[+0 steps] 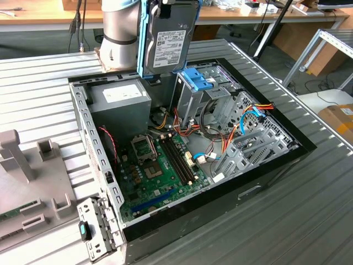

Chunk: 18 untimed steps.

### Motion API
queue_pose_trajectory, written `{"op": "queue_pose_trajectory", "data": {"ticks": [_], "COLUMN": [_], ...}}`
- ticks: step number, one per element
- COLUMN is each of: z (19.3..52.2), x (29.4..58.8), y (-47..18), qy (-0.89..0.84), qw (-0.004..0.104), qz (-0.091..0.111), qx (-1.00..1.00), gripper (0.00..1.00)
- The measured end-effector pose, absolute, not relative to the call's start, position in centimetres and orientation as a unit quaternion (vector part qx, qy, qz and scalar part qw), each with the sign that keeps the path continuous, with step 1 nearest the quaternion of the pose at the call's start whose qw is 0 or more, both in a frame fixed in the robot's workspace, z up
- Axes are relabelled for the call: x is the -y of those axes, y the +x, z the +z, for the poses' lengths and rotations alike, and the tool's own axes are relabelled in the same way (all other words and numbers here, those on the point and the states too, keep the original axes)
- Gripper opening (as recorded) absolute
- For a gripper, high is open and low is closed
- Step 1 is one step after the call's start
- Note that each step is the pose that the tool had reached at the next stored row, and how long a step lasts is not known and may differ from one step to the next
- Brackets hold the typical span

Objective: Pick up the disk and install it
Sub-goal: 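Pick up the disk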

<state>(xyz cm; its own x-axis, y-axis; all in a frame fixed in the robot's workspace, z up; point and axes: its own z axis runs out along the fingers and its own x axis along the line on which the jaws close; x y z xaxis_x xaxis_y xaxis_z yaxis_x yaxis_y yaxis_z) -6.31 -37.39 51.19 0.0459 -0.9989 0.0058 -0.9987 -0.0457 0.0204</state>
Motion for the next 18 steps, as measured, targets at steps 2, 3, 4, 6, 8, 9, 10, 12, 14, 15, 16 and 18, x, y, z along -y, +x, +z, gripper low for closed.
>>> {"op": "queue_pose_trajectory", "data": {"ticks": [2, 3, 4, 6, 8, 9, 10, 12, 14, 15, 16, 18], "z": [51.2, 51.2, 51.2, 51.2, 51.2, 51.2, 51.2, 51.2, 51.2, 51.2, 51.2, 51.2], "x": [37.4, 37.5, 37.7, 38.1, 38.6, 38.8, 39.0, 40.2, 40.8, 41.3, 41.9, 42.6], "y": [-6.3, -6.3, -6.3, -6.3, -6.3, -6.3, -6.3, -6.3, -6.3, -6.3, -6.3, -6.3], "qy": [0.723, 0.723, 0.723, 0.723, 0.723, 0.723, 0.723, 0.723, 0.723, 0.723, 0.723, 0.723], "qw": [0.009, 0.009, 0.009, 0.009, 0.009, 0.009, 0.009, 0.009, 0.009, 0.009, 0.009, 0.009], "qz": [-0.005, -0.005, -0.005, -0.005, -0.005, -0.005, -0.005, -0.005, -0.005, -0.005, -0.005, -0.005], "qx": [0.691, 0.691, 0.691, 0.691, 0.691, 0.691, 0.691, 0.691, 0.691, 0.691, 0.691, 0.691], "gripper": [0.37, 0.37, 0.37, 0.37, 0.37, 0.37, 0.37, 0.37, 0.37, 0.37, 0.37, 0.37]}}
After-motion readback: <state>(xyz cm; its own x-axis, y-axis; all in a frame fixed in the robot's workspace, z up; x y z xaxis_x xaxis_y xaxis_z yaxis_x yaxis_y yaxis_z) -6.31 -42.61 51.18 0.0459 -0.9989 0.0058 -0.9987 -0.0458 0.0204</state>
